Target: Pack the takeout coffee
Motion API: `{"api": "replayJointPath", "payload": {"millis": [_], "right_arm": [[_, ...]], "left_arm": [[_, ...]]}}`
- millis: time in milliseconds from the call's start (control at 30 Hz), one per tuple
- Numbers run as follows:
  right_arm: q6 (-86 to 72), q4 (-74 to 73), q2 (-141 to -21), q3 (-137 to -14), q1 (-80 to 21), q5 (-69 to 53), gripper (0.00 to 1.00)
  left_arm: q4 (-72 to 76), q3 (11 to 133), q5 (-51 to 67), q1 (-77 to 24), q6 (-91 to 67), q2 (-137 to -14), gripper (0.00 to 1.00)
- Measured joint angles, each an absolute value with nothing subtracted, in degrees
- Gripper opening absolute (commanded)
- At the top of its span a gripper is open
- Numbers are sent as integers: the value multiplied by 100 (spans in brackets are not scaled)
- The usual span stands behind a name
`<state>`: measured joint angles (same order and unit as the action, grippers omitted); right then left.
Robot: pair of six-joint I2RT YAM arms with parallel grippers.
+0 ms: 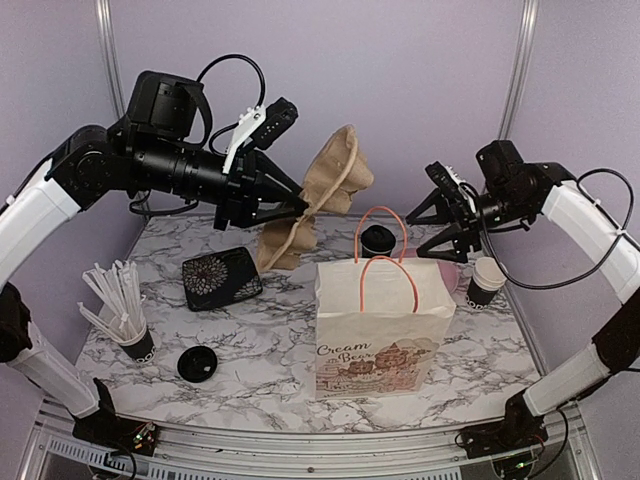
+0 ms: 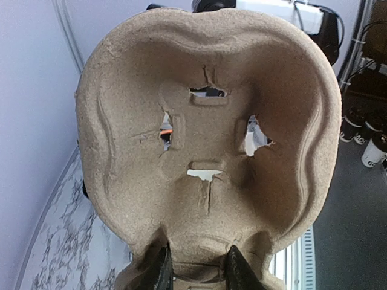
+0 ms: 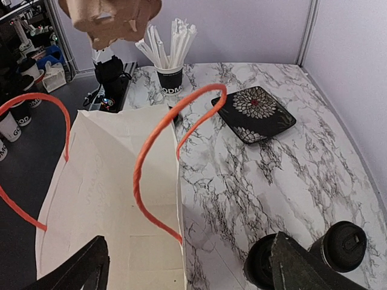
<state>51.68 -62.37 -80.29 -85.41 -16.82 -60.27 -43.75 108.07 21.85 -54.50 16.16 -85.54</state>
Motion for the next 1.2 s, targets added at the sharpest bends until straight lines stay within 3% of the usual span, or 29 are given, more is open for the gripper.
{"api": "replayJointPath", "payload": {"millis": [300,833,967,1200], "right_arm": [[4724,-6180,-8217,-9282,-1868,-6077,91],[4672,-6281,-7295,-8820,-950,-5951,95],[4711,-6281,-7085,-8781,-733,-5996,91],[5625,-7039,-6840,-8484,-1542,-6187,91]], "left_arm": [[-2412,10097,3013,-5642,1022,-8796,26],[-626,9915,3581,-5741,207,-9688,25],[-425,9887,3599,-5741,130,-9815,25],[-353,9784,3599,-5741,-113,-9843,25]]}}
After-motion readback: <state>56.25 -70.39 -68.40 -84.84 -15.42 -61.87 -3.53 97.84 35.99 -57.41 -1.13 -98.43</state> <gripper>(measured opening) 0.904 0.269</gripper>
